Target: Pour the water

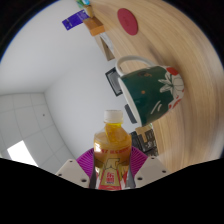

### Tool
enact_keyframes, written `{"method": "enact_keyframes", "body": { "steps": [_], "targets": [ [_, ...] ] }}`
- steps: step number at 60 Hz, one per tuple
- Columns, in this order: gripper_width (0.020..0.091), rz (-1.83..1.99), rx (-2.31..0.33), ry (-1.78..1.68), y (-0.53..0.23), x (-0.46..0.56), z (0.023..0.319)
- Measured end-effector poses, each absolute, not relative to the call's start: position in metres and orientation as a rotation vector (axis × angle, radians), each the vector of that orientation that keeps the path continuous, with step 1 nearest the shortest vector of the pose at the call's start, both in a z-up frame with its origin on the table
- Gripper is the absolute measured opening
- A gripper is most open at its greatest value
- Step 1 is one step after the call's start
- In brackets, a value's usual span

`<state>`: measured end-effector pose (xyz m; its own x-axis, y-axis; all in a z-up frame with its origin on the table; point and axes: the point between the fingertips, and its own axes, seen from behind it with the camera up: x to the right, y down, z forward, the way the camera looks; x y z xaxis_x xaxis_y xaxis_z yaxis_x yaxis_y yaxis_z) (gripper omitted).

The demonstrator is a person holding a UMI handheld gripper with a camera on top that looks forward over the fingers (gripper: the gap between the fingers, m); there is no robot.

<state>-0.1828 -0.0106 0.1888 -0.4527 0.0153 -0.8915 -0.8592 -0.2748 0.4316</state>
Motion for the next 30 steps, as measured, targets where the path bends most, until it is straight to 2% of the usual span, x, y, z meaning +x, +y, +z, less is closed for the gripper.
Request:
{"method": "enact_keyframes", "body": {
  "steps": [4,11,16,22,28,30],
  "targets": [
    [0.0450,1.649,-1.149,1.168,-0.012,-0.176,0.209],
    [0.0464,1.257,-1.218,0.695,-0.042,-0.137,0.267],
    [0.0463,0.897,-1.185,0.507,-0.043,-0.060,0.312],
    [0.0489,0.514,-1.159,0.312,-0.049,0.013,0.339],
    [0.0470,0.192,-1.247,0.180,-0.026,0.071,0.308],
    [0.0468,0.127,-1.263,0.133,-0.016,0.102,0.271]
  ]
}}
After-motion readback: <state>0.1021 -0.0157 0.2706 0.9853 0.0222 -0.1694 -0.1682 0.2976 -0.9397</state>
